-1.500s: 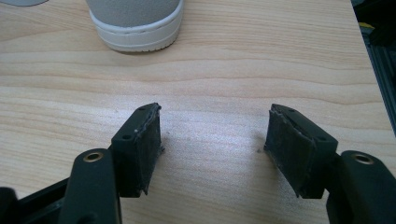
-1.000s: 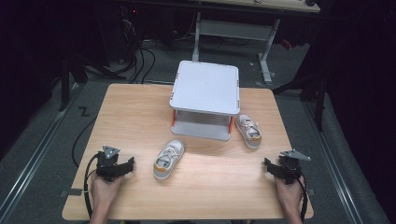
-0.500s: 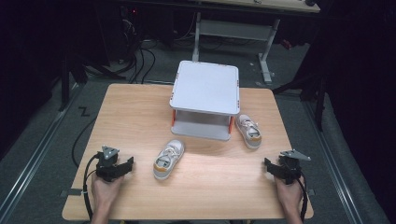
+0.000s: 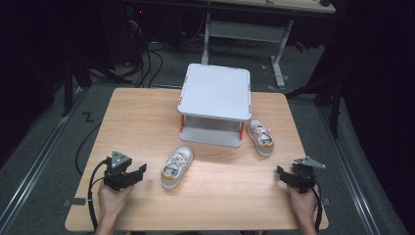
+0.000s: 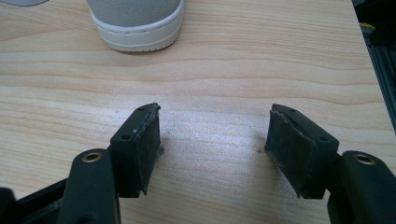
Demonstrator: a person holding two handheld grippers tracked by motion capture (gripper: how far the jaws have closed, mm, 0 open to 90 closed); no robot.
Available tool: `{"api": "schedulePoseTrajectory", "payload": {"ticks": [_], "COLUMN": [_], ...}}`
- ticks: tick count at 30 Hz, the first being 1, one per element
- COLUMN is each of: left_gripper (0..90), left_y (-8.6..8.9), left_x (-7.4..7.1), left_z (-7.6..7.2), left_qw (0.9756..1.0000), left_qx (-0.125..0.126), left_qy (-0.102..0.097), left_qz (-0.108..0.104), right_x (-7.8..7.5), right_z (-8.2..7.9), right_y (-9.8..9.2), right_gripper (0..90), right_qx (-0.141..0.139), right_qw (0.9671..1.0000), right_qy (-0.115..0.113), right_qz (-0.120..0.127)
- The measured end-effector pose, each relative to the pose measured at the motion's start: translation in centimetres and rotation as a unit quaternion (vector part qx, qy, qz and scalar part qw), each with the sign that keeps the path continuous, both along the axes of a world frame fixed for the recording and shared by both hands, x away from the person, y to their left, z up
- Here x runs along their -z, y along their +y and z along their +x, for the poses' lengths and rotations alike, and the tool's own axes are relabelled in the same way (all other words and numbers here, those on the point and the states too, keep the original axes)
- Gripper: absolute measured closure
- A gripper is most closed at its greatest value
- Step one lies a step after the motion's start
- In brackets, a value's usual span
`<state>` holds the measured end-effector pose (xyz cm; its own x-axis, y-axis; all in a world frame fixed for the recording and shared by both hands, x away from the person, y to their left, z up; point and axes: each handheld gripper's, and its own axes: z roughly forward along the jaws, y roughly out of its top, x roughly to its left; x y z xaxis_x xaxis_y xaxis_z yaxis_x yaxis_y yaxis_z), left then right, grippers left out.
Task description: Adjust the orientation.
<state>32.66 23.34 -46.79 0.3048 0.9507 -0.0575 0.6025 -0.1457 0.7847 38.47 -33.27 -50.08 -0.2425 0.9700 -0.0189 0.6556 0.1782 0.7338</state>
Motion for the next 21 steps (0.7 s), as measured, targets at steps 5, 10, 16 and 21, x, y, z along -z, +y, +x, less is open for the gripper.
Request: {"api": "schedulePoseTrajectory", "payload": {"ticks": [5,10,16,21], "left_gripper": [39.0,40.6,41.4,45.3], "left_y": [-1.1,-2.8,-4.8,-5.7], "left_x": [-1.3,-2.1,-2.3,-2.4], "left_z": [0.0,0.2,0.7,1.4], "left_qw": [0.9996,0.9977,0.9948,0.9931], "left_qx": [0.027,0.067,0.101,0.115], "left_qy": [-0.008,-0.006,0.007,0.017], "left_qz": [-0.006,-0.004,0.006,0.012], "right_x": [0.0,0.0,0.0,0.0], "right_z": [0.0,0.0,0.0,0.0], "right_y": [0.0,0.0,0.0,0.0], "right_gripper": [34.9,34.8,34.7,34.7], "right_qx": [0.000,0.000,0.000,0.000], "right_qw": [1.0000,1.0000,1.0000,1.0000], "right_qy": [0.000,0.000,0.000,0.000], "right_qz": [0.000,0.000,0.000,0.000]}}
